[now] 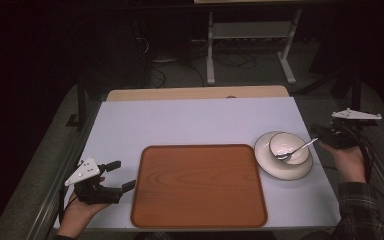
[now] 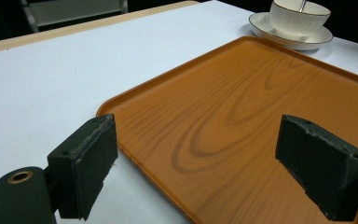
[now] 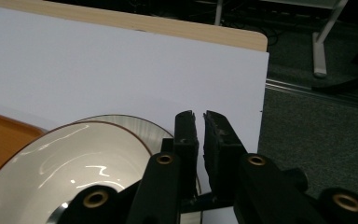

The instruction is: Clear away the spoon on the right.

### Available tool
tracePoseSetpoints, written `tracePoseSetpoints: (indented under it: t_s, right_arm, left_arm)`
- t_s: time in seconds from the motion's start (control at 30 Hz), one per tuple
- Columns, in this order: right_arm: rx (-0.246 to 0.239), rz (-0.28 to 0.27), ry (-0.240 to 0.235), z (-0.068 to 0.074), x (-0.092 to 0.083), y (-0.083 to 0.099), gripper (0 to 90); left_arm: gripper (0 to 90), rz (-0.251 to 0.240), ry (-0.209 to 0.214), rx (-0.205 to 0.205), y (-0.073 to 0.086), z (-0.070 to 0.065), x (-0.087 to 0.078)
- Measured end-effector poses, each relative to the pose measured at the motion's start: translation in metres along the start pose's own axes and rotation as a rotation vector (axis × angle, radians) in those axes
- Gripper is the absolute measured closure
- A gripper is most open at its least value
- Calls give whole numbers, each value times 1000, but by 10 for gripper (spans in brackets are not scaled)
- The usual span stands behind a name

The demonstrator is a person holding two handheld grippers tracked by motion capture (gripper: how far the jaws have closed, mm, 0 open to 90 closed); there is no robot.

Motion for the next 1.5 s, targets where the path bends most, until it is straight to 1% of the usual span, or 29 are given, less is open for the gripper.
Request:
tracePoseSetpoints:
  t_s: [0.07,0.17,0.2,0.23,0.33,0.47,0.57,0.73,0.77,0.83,0.9,1.07,1.17,1.37,1.5]
  right_arm:
    - [-1,-7,-4,2,-2,0,797]
    - [3,-19,-18,6,-10,1,771]
    - [-3,-23,-24,9,-14,3,752]
    - [-3,-23,-24,9,-14,3,752]
    - [-1,-21,-23,12,-21,8,725]
    - [6,-18,-16,11,-26,14,708]
    - [22,-16,-8,9,-30,21,688]
    - [54,-13,-5,5,-34,33,602]
    - [65,-13,-2,3,-34,35,565]
    - [69,-14,-5,2,-33,36,552]
    - [88,-20,-20,2,-29,38,509]
    - [97,-6,-27,2,-21,41,478]
    - [105,-1,-40,3,-18,42,469]
    - [128,-13,-68,1,-8,42,470]
    - [122,-3,-81,3,0,42,492]
  left_arm:
    - [126,0,0,2,0,0,0]
    - [126,0,0,3,-1,-1,0]
    - [126,0,-1,4,-1,-1,0]
    - [126,1,-1,5,-1,-1,0]
    - [126,-1,0,4,-1,-1,0]
    - [126,-4,0,4,-2,-1,0]
    - [125,-3,0,4,-2,-1,0]
    - [125,-2,1,5,-2,-1,0]
    - [126,-2,1,6,-2,-1,0]
    - [126,0,2,8,-1,-2,0]
    - [125,0,4,8,-1,-2,1]
    - [126,1,4,7,-1,-2,1]
    - [125,3,4,9,0,-2,1]
    - [126,5,4,10,0,-3,1]
    - [126,8,4,10,1,-3,1]
Point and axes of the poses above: each handheld gripper's, and its own axes: x roughly forward along the jaws, y roughly out of its underside, z roughly to its left, the point moved 10 cm from there along x, roughly forward along the jaws, and after that the axes turned 12 degrees about -y, right-handed, at the moved point
